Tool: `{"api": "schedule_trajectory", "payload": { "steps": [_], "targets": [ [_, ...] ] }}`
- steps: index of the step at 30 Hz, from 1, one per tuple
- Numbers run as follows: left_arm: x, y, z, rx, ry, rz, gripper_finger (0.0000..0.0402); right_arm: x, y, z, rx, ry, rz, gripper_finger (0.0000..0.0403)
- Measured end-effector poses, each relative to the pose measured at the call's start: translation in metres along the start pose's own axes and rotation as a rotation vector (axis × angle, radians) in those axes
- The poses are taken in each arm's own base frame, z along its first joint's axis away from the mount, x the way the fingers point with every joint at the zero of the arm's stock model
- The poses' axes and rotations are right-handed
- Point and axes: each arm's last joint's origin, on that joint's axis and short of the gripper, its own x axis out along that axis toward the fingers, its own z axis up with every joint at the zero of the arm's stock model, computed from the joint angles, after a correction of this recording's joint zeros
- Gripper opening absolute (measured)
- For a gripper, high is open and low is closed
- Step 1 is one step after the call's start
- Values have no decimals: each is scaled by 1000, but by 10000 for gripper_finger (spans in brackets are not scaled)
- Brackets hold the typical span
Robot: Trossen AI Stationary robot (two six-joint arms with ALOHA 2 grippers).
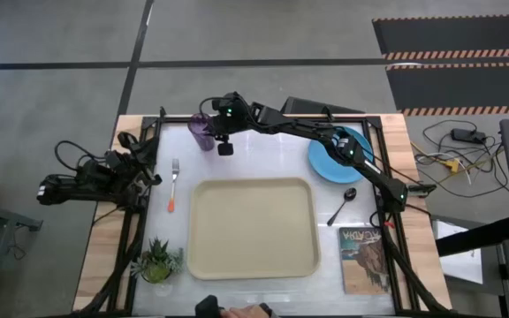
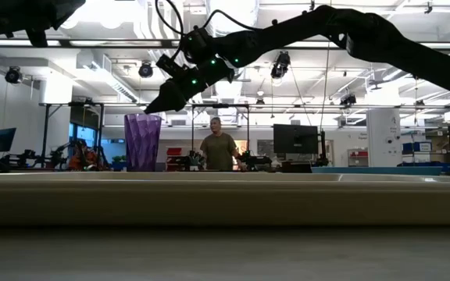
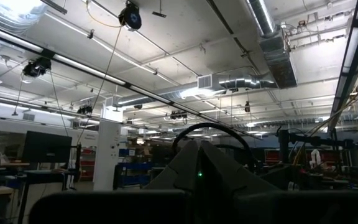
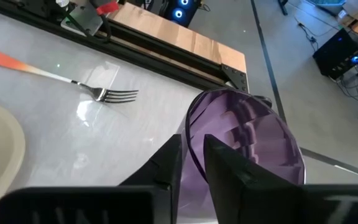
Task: Pick and place plate/cup/fork/spoon on tray
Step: Put the violet cup on the top right of the white tray
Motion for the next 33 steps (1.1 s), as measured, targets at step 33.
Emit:
{"api": "schedule_trajectory", "payload": {
  "steps": [33],
  "targets": [
    [0,0,0,2,2,0,0,1,-3,-5,-54,24,-30,197]
  ]
}}
